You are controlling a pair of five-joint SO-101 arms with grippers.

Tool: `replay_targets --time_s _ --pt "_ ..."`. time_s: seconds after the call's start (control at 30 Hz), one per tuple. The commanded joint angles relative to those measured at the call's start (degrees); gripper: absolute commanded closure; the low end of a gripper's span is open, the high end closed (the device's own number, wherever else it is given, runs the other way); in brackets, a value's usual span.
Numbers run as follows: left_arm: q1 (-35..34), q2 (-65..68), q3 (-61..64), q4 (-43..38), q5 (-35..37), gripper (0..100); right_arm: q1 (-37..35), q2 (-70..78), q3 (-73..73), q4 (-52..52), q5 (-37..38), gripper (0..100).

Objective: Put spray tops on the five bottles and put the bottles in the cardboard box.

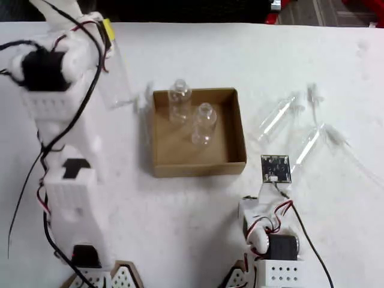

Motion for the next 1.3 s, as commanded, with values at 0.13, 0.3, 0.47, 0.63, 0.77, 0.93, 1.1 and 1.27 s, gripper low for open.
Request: replay_targets --time_s 0.13,0.3,0.47,0.63,0.77,0.93,1.1,1.27 --pt "7.08 -17.71 -2.11 0.35 -0.79 98 0.22 -0.13 0.53 0.57 -0.35 98.4" --pt "9.01 -25.8 -2.11 0.26 -0.79 98 0.22 -0.13 0.53 0.57 -0.35 98.4" --pt "11.82 -33.45 -2.11 0.26 -0.79 98 0.22 -0.13 0.53 0.57 -0.35 98.4" --pt "12.62 -40.31 -2.11 0.26 -0.79 98 0.22 -0.13 0.53 0.57 -0.35 98.4" --pt "12.44 -44.09 -2.11 0.26 -2.55 98 0.22 -0.13 0.53 0.57 -0.35 98.4" --pt "12.44 -48.13 -2.11 0.26 -7.3 98 0.22 -0.13 0.53 0.57 -0.35 98.4" --pt "12.44 -53.93 3.16 0.26 -7.38 98 0.22 -0.13 0.53 0.57 -0.35 98.4" --pt "12.7 -66.68 27.52 0.0 -7.38 98 0.22 -0.13 0.53 0.57 -0.35 98.4"
